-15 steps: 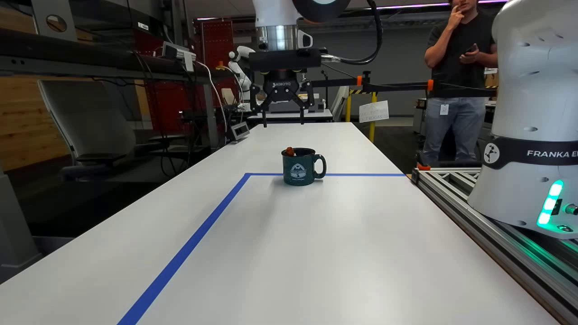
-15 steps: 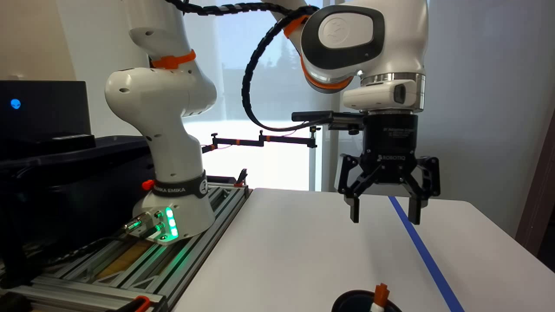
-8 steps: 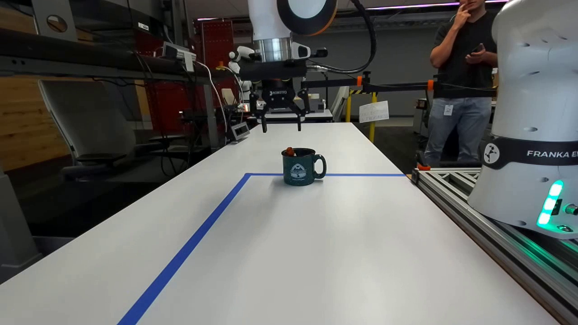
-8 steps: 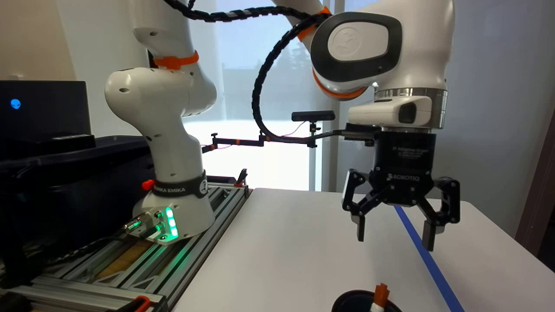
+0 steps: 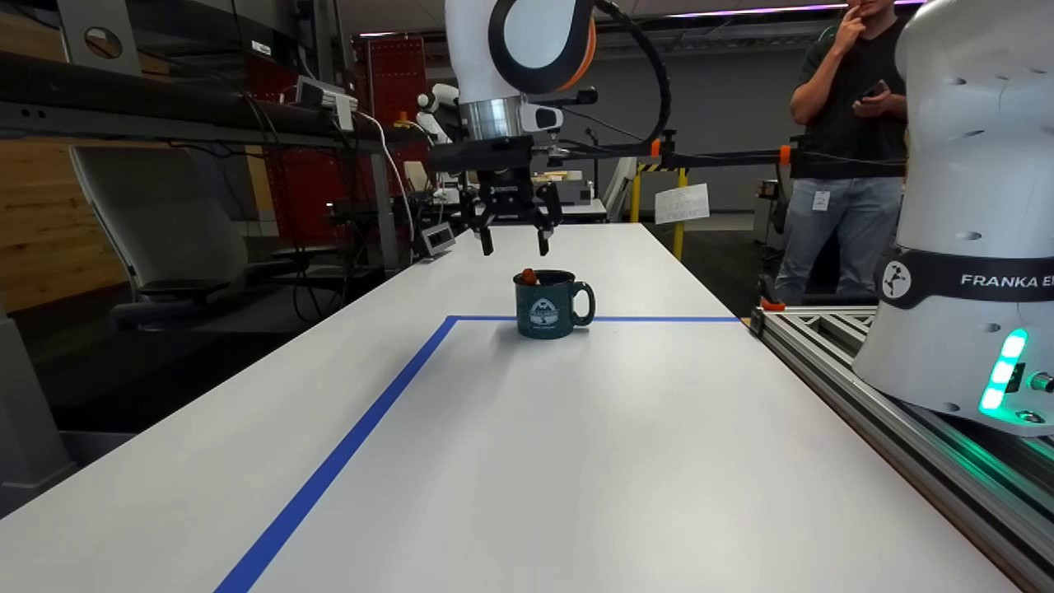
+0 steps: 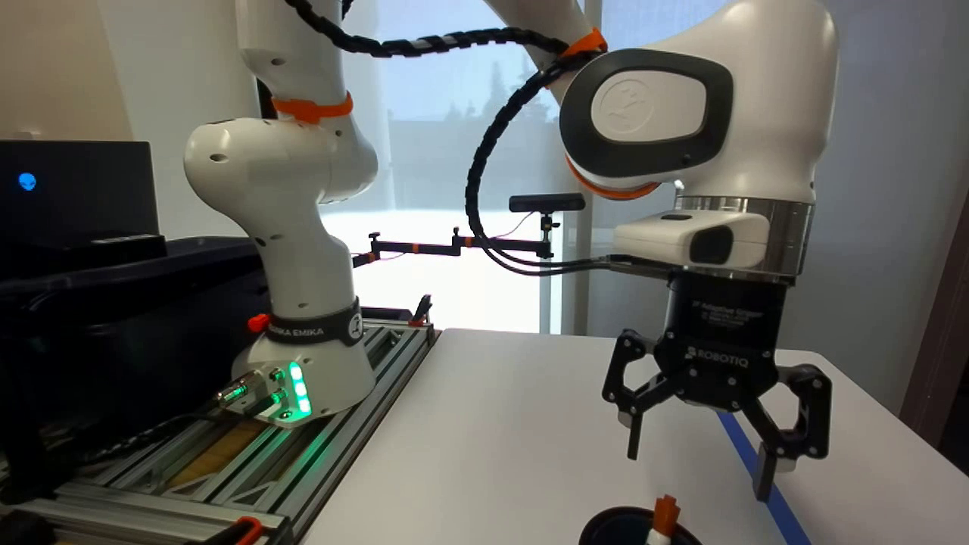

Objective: Put the marker on the table

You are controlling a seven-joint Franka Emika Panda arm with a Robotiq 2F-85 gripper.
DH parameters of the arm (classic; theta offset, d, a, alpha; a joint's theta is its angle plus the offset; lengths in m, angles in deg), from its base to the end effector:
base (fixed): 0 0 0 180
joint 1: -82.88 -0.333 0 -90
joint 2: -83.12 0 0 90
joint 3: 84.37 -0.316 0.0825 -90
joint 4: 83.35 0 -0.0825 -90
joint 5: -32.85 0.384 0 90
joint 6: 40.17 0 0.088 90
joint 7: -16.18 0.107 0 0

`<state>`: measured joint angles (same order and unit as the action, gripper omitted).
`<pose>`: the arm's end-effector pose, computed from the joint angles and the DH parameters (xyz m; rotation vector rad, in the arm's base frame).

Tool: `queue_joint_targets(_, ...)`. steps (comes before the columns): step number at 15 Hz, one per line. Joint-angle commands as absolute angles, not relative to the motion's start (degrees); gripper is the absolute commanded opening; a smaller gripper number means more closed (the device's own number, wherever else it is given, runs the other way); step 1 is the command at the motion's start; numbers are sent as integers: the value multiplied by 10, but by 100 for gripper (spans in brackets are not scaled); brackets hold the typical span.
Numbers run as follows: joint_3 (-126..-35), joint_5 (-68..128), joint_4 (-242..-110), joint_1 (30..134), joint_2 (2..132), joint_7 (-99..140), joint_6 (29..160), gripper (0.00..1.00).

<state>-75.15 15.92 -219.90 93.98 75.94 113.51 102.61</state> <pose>0.4703 -0.1732 0.2676 1.8307 -2.3424 0.1625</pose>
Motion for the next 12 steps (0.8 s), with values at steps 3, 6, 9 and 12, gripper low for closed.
queue_joint_targets(3, -722, 165, -2178, 913, 728, 1230, 1011, 100)
queue_joint_targets(6, -714, 162, -2180, 903, 723, 1269, 1016, 100)
queue_joint_targets(9, -709, 156, -2183, 893, 723, 1302, 1016, 100)
queue_joint_targets(12, -706, 151, -2186, 888, 723, 1326, 1017, 74)
